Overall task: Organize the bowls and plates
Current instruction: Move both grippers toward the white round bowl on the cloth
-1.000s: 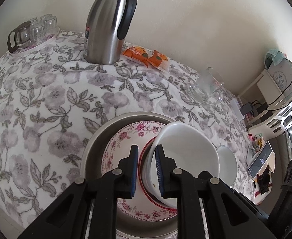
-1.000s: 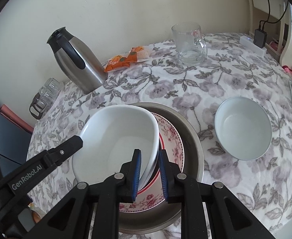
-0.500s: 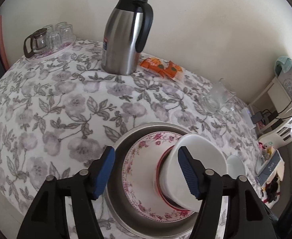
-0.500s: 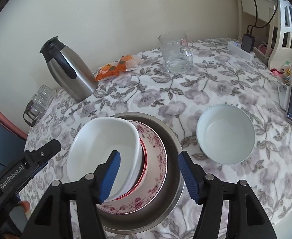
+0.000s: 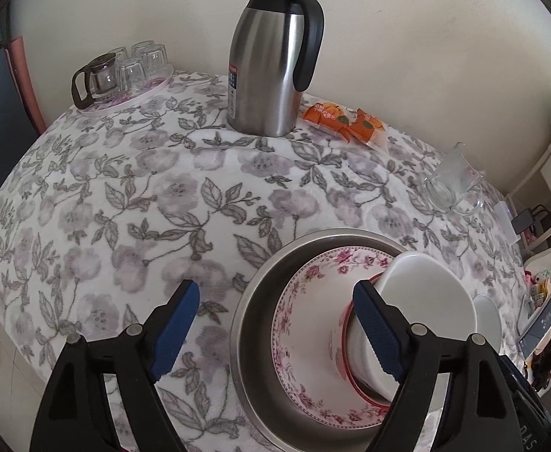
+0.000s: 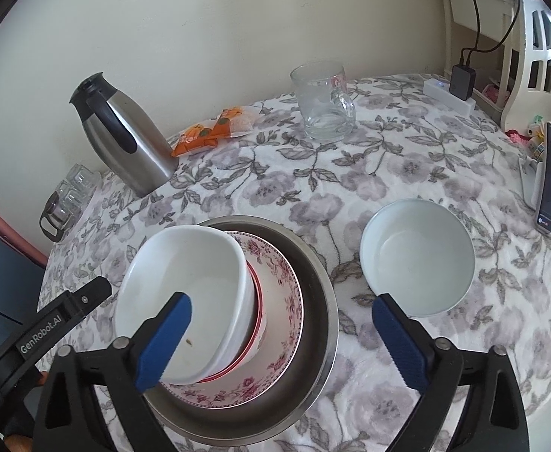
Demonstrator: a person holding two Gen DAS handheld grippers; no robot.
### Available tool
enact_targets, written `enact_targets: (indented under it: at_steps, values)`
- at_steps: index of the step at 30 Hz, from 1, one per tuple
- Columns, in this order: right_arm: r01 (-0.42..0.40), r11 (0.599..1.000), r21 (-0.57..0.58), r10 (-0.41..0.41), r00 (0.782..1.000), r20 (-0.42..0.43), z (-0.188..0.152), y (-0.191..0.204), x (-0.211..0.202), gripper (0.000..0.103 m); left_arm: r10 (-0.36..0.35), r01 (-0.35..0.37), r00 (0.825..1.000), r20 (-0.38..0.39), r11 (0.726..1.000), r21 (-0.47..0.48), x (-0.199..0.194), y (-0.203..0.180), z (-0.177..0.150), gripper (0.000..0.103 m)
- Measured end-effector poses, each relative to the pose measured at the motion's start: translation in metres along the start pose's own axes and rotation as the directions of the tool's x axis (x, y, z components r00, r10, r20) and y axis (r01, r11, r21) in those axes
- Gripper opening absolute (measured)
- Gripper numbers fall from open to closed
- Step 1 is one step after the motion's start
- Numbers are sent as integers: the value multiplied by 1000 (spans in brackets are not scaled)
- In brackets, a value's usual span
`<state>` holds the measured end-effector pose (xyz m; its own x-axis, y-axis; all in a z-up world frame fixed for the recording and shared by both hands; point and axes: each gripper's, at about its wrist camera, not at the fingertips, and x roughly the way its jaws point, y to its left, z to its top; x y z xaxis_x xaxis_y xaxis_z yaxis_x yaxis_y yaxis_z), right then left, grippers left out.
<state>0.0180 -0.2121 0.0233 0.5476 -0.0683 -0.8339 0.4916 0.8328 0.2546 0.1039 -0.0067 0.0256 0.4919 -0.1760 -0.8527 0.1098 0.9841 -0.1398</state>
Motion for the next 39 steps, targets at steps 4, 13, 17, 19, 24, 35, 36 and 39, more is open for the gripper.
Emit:
enact_targets:
  at_steps: [4, 13, 17, 19, 24, 35, 36, 39]
  values:
    - [5, 1000, 2, -5, 1000, 8, 1, -3, -1, 103, 25, -25, 1000, 2, 1000, 9, 1, 0, 0, 85]
    - [9, 1000, 5, -9, 1000, 12, 2, -10, -3, 103, 69, -69, 998, 11, 998, 3, 2, 4, 0, 97]
    - [10, 1000, 13, -10, 1000, 18, 3, -17, -5, 103, 77, -76, 997, 27, 997, -11, -1, 7, 1, 98]
    - [12, 1000, 13, -13, 1000, 22, 4, -19, -7, 103, 79, -78, 996, 38, 997, -22, -4, 8, 1, 98]
    - [16, 1000, 19, -17, 999, 32, 6, -28, -11, 103, 77, -75, 995, 61, 997, -37, -10, 6, 2, 98]
    - [13, 994, 105, -19, 998, 59, 14, -78, -26, 103, 15, -18, 992, 129, 1000, 21, -36, -28, -3, 98]
    - [17, 992, 122, -25, 998, 65, 15, -87, -28, 103, 8, -13, 991, 131, 999, 34, -39, -34, -5, 98]
    - [39, 983, 180, -54, 995, 82, 16, -115, -35, 103, -23, 16, 991, 129, 998, 56, -43, -49, -7, 98]
